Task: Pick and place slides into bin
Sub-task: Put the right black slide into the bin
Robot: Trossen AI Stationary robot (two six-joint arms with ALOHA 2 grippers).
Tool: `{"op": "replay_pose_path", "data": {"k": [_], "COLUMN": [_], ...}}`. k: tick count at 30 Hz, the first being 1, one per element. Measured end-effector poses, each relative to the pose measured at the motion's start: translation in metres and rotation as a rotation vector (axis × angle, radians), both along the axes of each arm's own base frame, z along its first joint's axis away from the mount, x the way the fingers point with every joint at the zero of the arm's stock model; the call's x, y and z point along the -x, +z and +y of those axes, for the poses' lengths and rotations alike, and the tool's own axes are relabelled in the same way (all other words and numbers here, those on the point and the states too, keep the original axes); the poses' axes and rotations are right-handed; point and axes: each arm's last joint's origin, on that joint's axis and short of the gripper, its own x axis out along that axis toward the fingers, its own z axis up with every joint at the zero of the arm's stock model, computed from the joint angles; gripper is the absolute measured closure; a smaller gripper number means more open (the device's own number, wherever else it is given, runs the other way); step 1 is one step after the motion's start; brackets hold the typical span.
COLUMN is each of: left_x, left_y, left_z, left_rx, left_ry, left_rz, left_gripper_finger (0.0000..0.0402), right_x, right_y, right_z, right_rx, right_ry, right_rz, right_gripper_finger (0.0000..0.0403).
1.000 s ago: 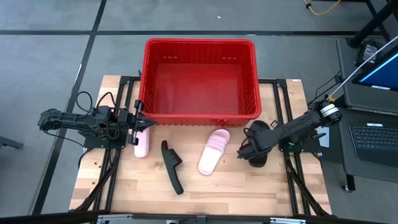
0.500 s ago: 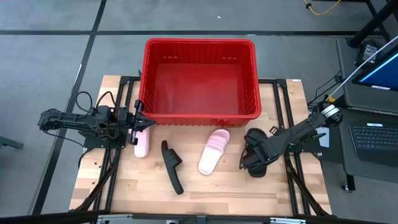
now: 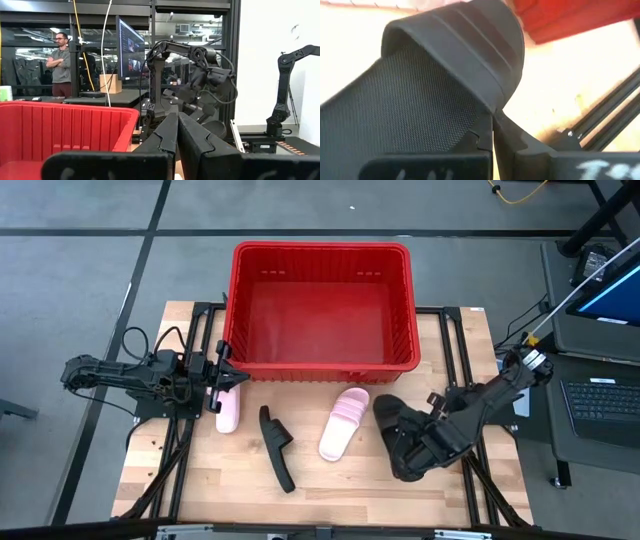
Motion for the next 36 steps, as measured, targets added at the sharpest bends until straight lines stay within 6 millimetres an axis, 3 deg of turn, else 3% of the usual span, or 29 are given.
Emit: {"op": "replay_pose_path", "data": {"k": [8, 16, 36], "left_x": [0.000, 0.000, 0.000], "left_y": [0.000, 0.000, 0.000], "left_z": [0.000, 0.000, 0.000], "left_rx": [0.000, 0.008, 0.015], "left_ry": [0.000, -0.002, -0.003], "left_rz": [0.000, 0.001, -0.002], "left_gripper_finger": [0.0396, 0.0397, 0.0398], "right_x": [-0.001, -0.004, 0.007], "right_y": [0.023, 0.043, 0.082], "right_z": [0.009, 0.005, -0.012], "right_rx": [0.062, 0.219, 0.210], "right_ry": [0.043, 0.066, 0.055], "right_rz": [-0.158, -0.313, -0.455], "right_gripper_finger": [0.0401, 0.0401, 0.0401]}}
